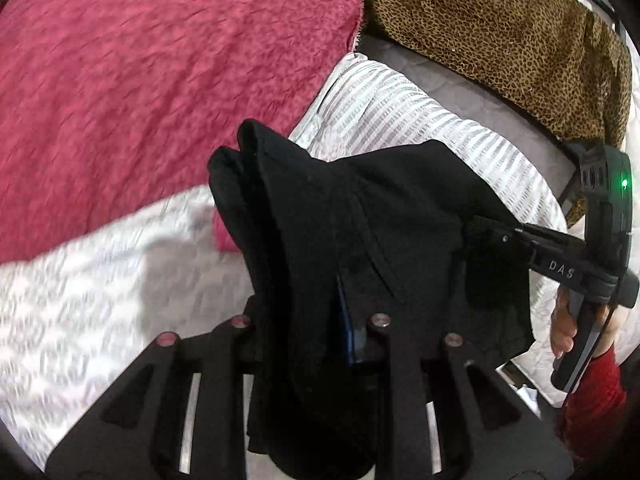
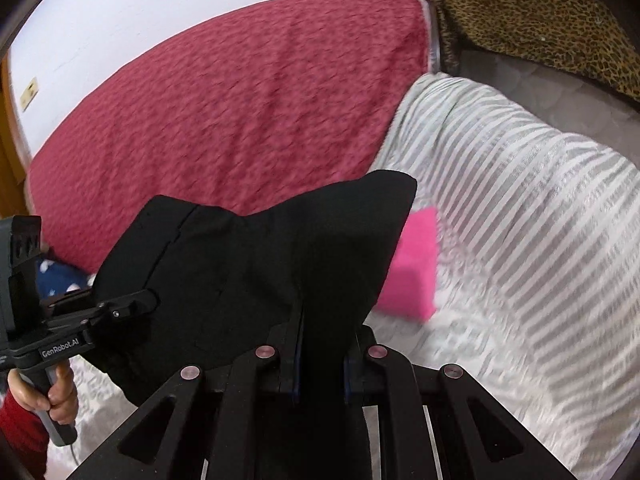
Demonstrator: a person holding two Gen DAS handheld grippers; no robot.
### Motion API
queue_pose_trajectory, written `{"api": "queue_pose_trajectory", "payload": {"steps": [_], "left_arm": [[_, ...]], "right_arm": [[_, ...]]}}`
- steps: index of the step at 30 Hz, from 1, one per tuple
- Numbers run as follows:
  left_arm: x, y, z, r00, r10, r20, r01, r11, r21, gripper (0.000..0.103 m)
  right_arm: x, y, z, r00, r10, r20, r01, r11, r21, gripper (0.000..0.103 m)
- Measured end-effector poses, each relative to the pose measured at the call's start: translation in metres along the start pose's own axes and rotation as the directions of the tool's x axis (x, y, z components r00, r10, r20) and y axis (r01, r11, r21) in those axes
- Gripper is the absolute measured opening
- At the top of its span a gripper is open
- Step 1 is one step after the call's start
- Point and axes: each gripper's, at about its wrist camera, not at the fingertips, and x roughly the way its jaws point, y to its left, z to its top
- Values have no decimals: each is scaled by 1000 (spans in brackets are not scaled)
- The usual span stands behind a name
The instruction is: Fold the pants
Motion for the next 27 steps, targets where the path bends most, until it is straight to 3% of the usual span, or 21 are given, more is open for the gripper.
{"api": "queue_pose_trajectory", "payload": {"steps": [9, 13, 15, 18, 20, 21, 22, 24, 27], "left_arm": [[61, 7, 74, 998, 38, 44, -42, 995, 85, 27], [99, 23, 89, 998, 57, 34, -59, 995, 79, 27], [130, 34, 86, 994, 97, 45, -101, 992, 80, 35], [191, 58, 67, 972, 232, -27, -230, 971, 69, 53], [236, 81, 46, 933, 324, -160, -317, 946, 65, 54], [243, 90, 36, 936, 306, -171, -302, 952, 50, 58], [237, 93, 33, 946, 296, -134, -296, 955, 24, 62], [224, 95, 32, 945, 306, -119, -309, 951, -7, 66], [198, 87, 34, 936, 336, -109, -337, 941, 6, 66]], "right_arm": [[61, -39, 69, 999, -27, 30, 25, 998, 52, 13], [103, -58, 84, 999, -32, 18, 30, 995, 97, 13], [133, -66, 85, 999, -42, -9, 42, 994, 99, 14], [207, -82, 77, 981, -98, -166, 110, 992, 67, 22], [253, -92, 57, 930, -219, -296, 235, 972, 20, 24], [260, -94, 49, 924, -231, -304, 248, 969, 18, 25], [256, -94, 44, 935, -229, -270, 246, 969, 30, 26], [239, -89, 39, 947, -242, -213, 256, 966, 41, 30], [199, -68, 37, 938, -319, -133, 319, 947, -25, 33]]}}
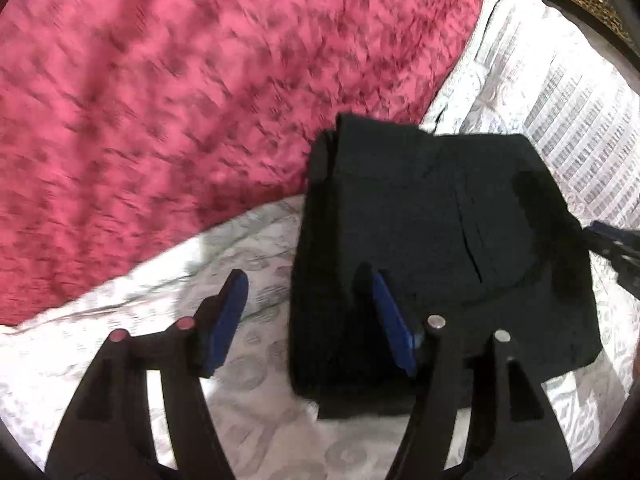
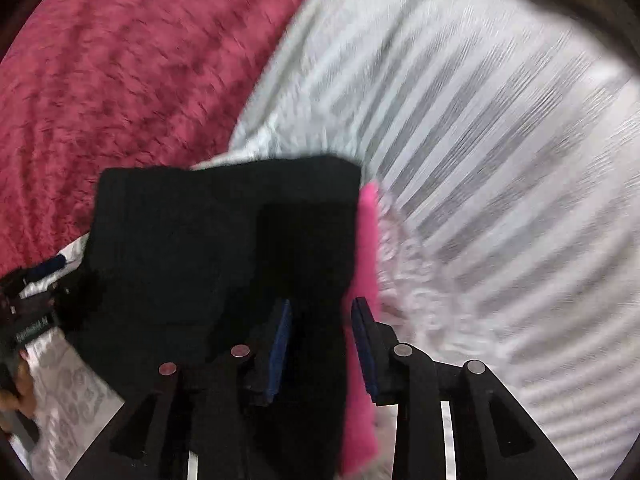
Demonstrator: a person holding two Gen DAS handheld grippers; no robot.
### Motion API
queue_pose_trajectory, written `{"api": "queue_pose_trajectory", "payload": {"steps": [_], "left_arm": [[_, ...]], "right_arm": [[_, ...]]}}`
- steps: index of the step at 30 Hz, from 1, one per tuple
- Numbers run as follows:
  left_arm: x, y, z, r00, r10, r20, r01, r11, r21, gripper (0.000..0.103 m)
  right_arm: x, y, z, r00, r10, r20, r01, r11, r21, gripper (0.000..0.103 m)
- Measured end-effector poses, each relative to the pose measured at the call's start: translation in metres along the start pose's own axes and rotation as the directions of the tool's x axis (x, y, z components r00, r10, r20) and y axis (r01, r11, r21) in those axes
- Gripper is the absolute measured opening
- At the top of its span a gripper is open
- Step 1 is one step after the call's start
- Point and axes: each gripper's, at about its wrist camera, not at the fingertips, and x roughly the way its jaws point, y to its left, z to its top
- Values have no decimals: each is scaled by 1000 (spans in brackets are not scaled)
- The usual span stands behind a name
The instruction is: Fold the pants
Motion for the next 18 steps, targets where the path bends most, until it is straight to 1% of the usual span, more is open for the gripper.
{"api": "queue_pose_trajectory", "payload": {"steps": [1, 2, 3, 5, 8, 9, 11, 14, 17, 18], "left_arm": [[-15, -2, 0, 1000, 4, 17, -4, 1000, -1, 66], [-31, -4, -1, 999, -4, 34, 4, 1000, -3, 66], [-54, -8, -3, 998, -26, 60, 26, 1000, -5, 66], [-93, -17, -11, 994, -49, 100, 48, 999, 8, 66], [-153, -34, -22, 985, -83, 152, 80, 997, 24, 71], [-179, -40, -31, 981, -90, 171, 87, 996, 23, 75], [-216, -48, -45, 978, -97, 187, 92, 995, 34, 77], [-266, -58, -66, 977, -88, 195, 82, 996, 43, 77], [-305, -69, -92, 978, -76, 194, 67, 996, 52, 78], [-319, -72, -101, 978, -64, 196, 53, 997, 60, 78]], "right_arm": [[-16, 3, -4, 999, -27, 27, 27, 999, -23, 36], [-38, 8, -9, 997, -51, 62, 54, 997, -49, 43], [-53, 11, -13, 995, -56, 82, 61, 996, -60, 47], [-101, 16, -27, 989, -32, 146, 43, 997, -72, 57], [-157, 22, -40, 979, -5, 206, 17, 998, -60, 64], [-182, 23, -51, 973, 1, 229, 10, 999, -47, 65], [-220, 24, -67, 964, 5, 264, 4, 999, -34, 70], [-269, 24, -89, 959, -17, 284, 17, 1000, 5, 74], [-306, 22, -114, 967, 9, 256, -21, 999, 44, 74], [-310, 20, -119, 969, 23, 245, -36, 998, 52, 74]]}}
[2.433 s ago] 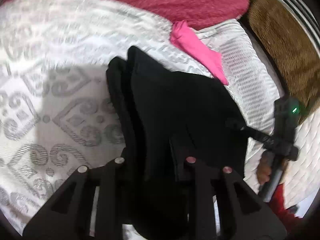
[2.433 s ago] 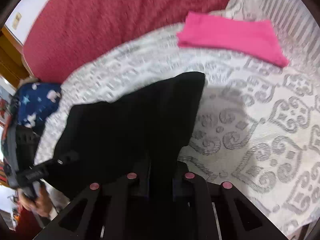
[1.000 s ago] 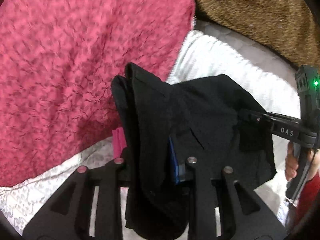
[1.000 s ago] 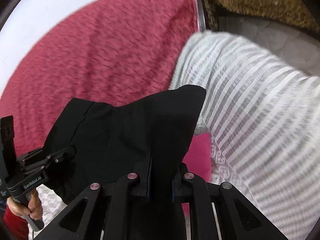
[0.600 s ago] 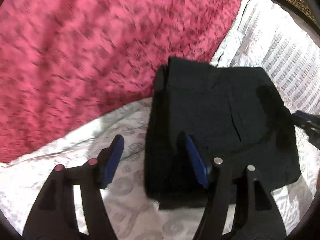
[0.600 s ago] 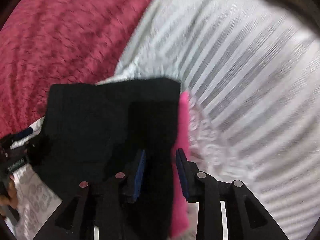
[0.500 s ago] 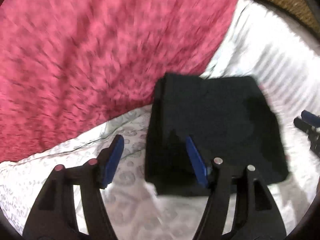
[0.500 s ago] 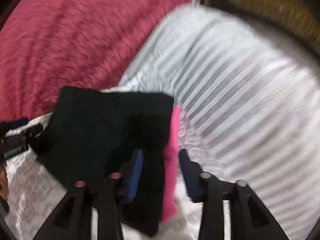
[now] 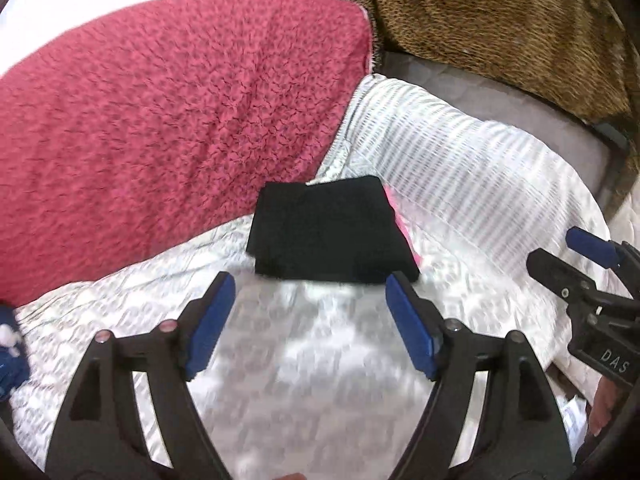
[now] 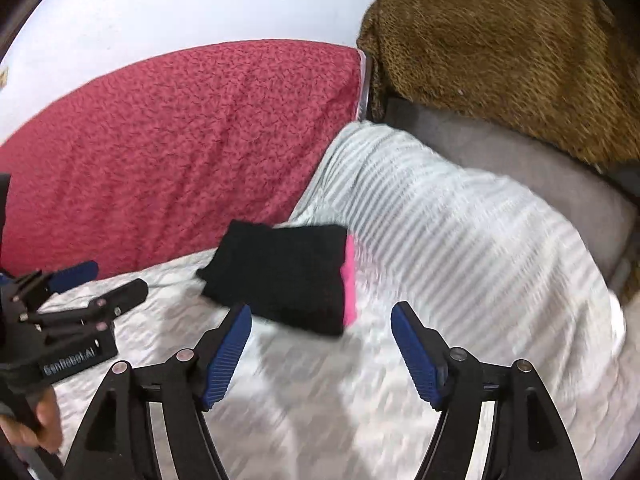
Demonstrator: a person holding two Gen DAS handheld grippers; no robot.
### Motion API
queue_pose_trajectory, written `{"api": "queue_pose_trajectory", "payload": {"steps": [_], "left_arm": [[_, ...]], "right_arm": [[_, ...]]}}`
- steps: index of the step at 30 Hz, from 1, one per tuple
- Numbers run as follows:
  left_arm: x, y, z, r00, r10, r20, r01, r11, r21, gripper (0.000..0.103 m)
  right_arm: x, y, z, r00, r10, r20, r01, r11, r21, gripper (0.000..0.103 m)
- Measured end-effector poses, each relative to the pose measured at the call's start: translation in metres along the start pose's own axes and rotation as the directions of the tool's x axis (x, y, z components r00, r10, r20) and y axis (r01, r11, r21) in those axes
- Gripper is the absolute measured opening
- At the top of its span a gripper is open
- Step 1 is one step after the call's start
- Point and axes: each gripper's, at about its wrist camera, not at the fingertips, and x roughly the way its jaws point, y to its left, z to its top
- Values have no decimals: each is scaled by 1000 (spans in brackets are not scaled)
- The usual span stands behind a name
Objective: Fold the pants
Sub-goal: 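Open both grippers and pull them back from the folded pants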
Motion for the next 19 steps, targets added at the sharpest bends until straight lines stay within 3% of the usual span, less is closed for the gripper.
{"api": "queue_pose_trajectory", "payload": {"steps": [4, 12, 19], "left_arm": [[-42, -9, -26, 1000, 24, 17, -25, 1000, 16, 79], [-102, -7, -55, 998, 1, 62, 1, 1000, -25, 79], [-140, -6, -65, 993, 18, 117, -16, 1000, -21, 79]], "right_arm": [[-42, 0, -25, 1000, 13, -9, -13, 1000, 10, 74], [-115, 1, -61, 1000, 17, 1, -17, 999, 40, 76], [-147, 8, -69, 1000, 5, 19, -6, 999, 47, 77]]}}
